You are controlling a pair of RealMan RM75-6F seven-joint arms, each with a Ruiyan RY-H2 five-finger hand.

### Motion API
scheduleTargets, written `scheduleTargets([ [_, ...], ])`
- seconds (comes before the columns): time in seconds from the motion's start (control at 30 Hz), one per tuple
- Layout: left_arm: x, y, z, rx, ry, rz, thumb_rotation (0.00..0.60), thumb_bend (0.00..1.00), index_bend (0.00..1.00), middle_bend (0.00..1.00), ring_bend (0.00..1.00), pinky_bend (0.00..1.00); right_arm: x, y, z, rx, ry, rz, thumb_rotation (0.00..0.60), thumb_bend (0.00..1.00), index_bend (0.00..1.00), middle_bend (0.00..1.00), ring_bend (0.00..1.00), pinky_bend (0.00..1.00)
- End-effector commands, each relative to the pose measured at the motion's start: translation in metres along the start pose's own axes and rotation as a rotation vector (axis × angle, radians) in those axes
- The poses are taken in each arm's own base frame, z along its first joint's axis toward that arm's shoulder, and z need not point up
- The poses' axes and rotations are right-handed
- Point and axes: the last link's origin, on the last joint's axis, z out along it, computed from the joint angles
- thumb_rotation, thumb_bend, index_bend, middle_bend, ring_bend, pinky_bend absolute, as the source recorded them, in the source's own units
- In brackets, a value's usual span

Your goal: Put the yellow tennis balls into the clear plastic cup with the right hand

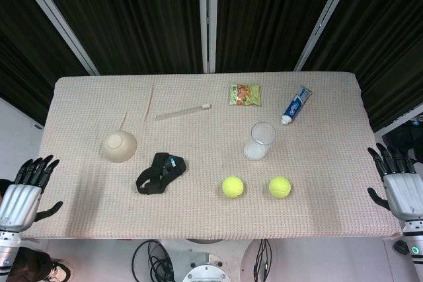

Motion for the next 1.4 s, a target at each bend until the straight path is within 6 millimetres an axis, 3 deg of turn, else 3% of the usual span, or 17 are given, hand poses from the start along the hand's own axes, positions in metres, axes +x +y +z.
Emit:
scheduleTargets([
  [0.03,0.0,0.0,0.0,0.0,0.0,0.0,0.6,0.17,0.01,0.0,0.0,0.0,0.0,0.0,0.0,0.0,0.001,0.001,0.6,0.18,0.0,0.0,0.0,0.0],
  [0.37,0.001,0.001,-0.001,-0.003,0.008,-0.001,0.6,0.17,0.01,0.0,0.0,0.0,-0.004,-0.006,-0.001,0.025,-0.013,-0.01,0.6,0.18,0.0,0.0,0.0,0.0],
  [0.57,0.004,-0.001,-0.002,0.001,0.016,-0.005,0.6,0.18,0.01,0.0,0.0,0.0,-0.012,-0.021,0.001,0.076,-0.048,-0.032,0.6,0.18,0.0,0.0,0.0,0.0],
  [0.97,0.002,-0.001,-0.002,0.001,0.003,-0.009,0.6,0.18,0.01,0.0,0.0,0.0,-0.047,-0.099,0.019,0.336,-0.196,-0.082,0.6,0.18,0.0,0.0,0.0,0.0],
  [1.4,0.005,-0.003,-0.002,-0.003,0.01,-0.025,0.6,0.18,0.01,0.0,0.0,0.0,-0.069,-0.142,0.044,0.415,-0.228,-0.057,0.6,0.18,0.0,0.0,0.0,0.0],
])
